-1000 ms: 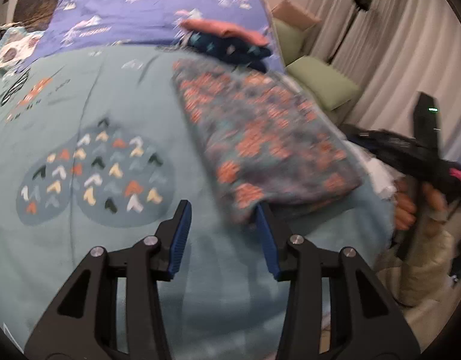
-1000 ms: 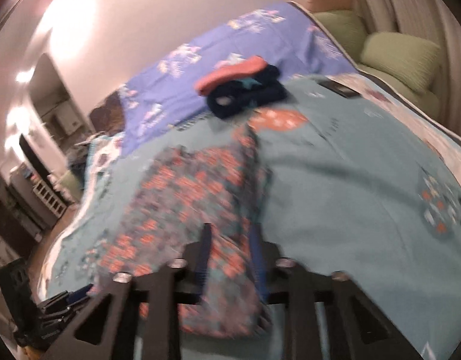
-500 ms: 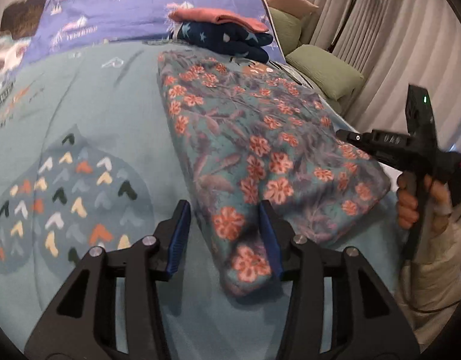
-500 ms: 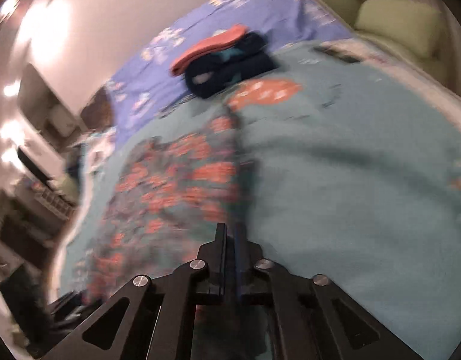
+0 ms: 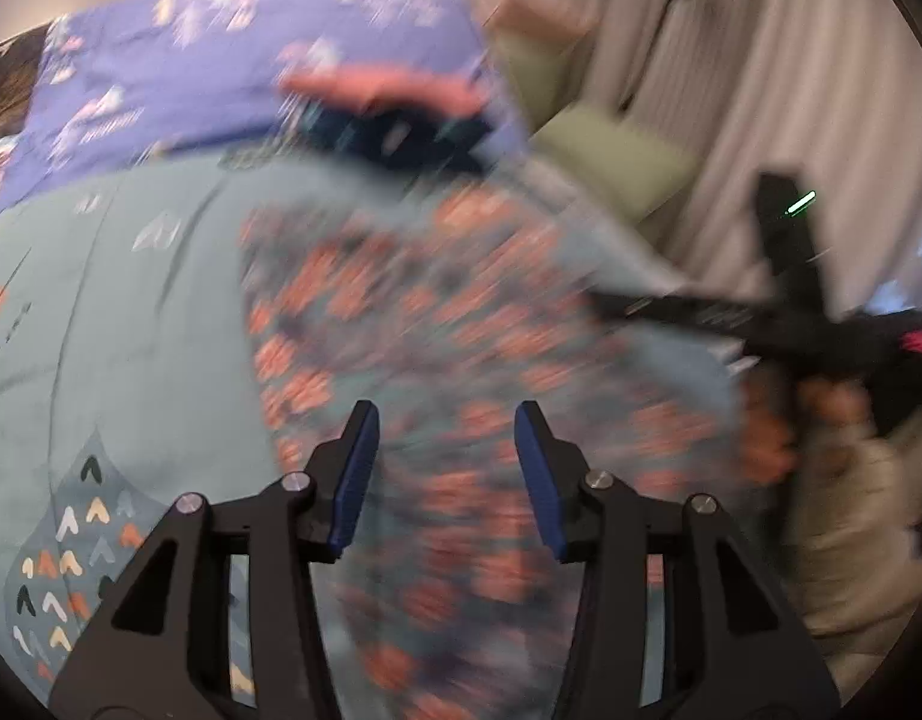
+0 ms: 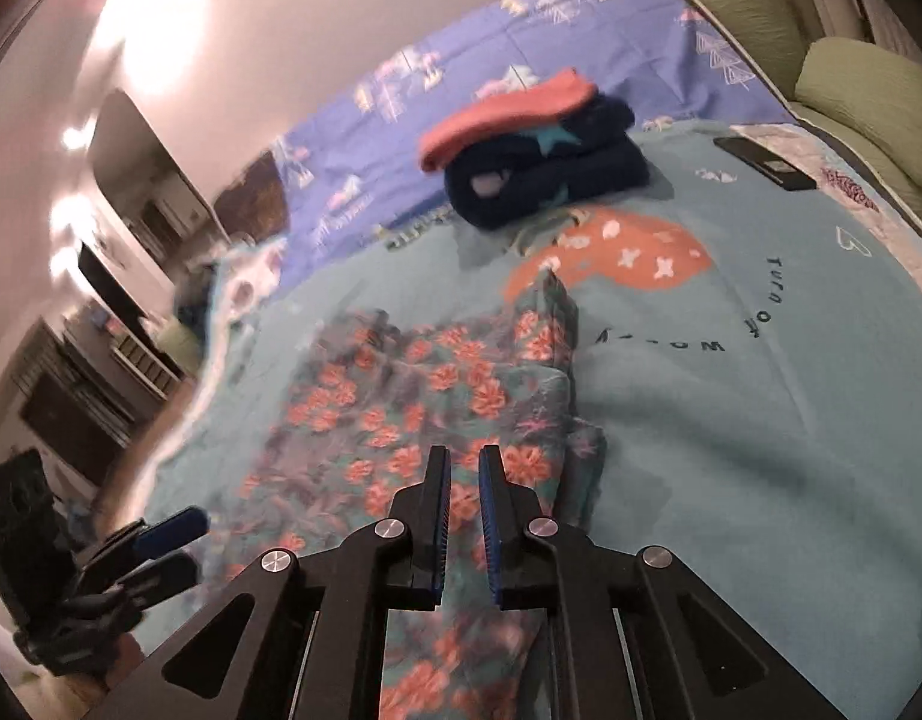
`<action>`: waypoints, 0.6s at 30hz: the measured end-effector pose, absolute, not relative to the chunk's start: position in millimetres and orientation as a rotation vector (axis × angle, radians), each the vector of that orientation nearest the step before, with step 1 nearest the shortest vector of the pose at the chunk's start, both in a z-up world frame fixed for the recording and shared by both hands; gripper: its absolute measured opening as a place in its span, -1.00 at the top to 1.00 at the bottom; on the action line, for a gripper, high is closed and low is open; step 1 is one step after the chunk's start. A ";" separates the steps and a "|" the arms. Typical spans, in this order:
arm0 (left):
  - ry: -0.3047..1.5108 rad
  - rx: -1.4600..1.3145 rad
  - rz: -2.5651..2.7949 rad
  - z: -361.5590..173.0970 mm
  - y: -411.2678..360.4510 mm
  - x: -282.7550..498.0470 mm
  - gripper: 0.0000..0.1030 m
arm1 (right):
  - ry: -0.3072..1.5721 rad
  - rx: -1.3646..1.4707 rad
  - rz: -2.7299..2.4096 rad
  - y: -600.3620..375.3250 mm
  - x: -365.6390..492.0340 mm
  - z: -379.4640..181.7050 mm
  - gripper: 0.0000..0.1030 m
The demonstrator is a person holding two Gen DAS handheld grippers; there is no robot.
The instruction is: Fold small clothes
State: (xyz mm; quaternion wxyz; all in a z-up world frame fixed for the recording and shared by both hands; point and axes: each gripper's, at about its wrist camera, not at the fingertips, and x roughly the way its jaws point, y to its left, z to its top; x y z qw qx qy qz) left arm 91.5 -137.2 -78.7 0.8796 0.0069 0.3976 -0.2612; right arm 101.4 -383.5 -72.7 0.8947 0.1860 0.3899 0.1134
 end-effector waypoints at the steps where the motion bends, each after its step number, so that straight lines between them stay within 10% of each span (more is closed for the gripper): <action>1: 0.871 0.060 -0.498 -95.9 -139.0 100.6 0.06 | 0.829 0.362 0.192 -383.3 106.3 -79.1 0.86; 18: 0.813 0.089 -0.511 -63.1 -140.7 161.6 -0.07 | 0.897 0.269 0.314 -364.4 155.3 -72.6 0.64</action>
